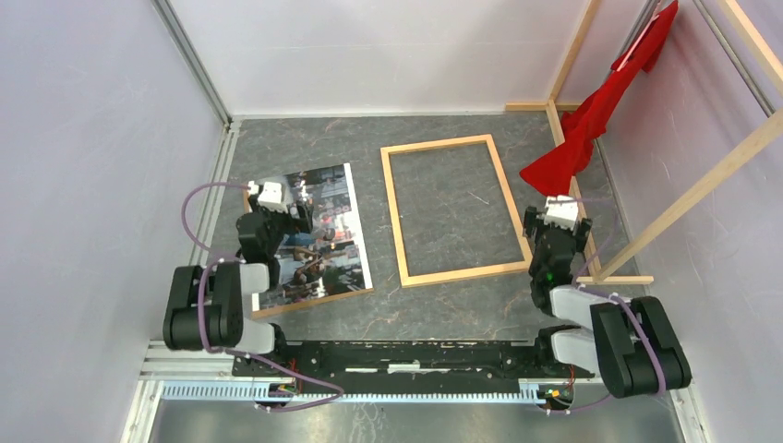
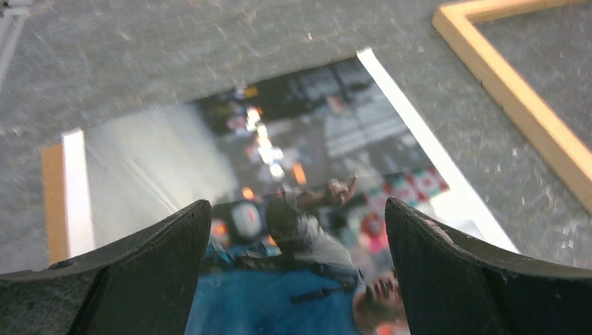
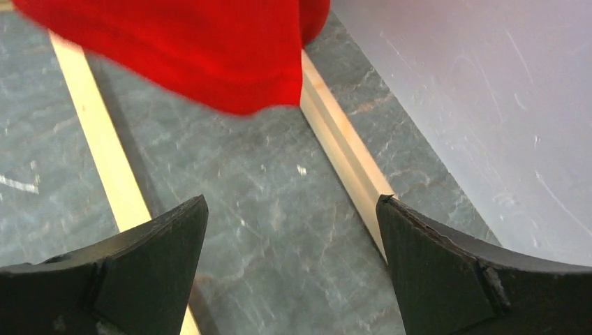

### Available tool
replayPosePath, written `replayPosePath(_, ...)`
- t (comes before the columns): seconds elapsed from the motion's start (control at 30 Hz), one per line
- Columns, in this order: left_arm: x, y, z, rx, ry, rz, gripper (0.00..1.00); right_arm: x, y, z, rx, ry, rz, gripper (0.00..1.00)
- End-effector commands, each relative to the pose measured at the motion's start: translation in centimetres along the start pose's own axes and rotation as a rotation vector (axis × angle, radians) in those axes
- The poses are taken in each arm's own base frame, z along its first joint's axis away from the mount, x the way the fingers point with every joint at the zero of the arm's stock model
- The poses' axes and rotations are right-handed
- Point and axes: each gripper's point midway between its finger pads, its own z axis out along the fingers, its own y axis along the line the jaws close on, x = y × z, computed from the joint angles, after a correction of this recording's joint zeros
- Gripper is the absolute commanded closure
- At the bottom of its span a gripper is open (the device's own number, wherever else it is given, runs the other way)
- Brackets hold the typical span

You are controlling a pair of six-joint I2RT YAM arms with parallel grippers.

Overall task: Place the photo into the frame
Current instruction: Turn over the photo frame at the center of the board.

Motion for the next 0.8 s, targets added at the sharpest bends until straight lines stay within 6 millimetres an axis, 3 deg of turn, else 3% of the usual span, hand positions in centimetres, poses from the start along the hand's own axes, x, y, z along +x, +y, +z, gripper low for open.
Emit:
replayPosePath(0.0,-4.0,0.6,1.2,0.026,0.061,-0.001,0.0,-1.8,0.6,2.0,0.047,0.163,0.057,0.02)
replayPosePath(0.1,-5.6,0.6,1.3,0.041,0.138,-0.001,0.0,-3.5,2.5,3.1,0.06,0.23,0.322,0.02)
replayPosePath(0.27,-8.6,0.8,1.0,0.042,0.184,-0.019,0.0,-7.5,9.3,3.8,-0.254,0.324,0.301,0.02)
replayPosePath(0.4,-9.0,1.2,1.1,0.031,0.278,-0.045,0.0,-11.0,14.6,1.9,-0.321,0.29,0.119,0.02)
replayPosePath(0.57,-8.3,2.4,1.1,-0.02,0.432,-0.071,0.0,-13.1,22.2,-1.5,-0.435,0.289,-0.02,0.02)
replayPosePath(0.77,-7.9,3.1,0.3,-0.036,0.508,-0.112,0.01,-12.0,31.0,-5.3,-0.557,0.316,-0.17,0.04)
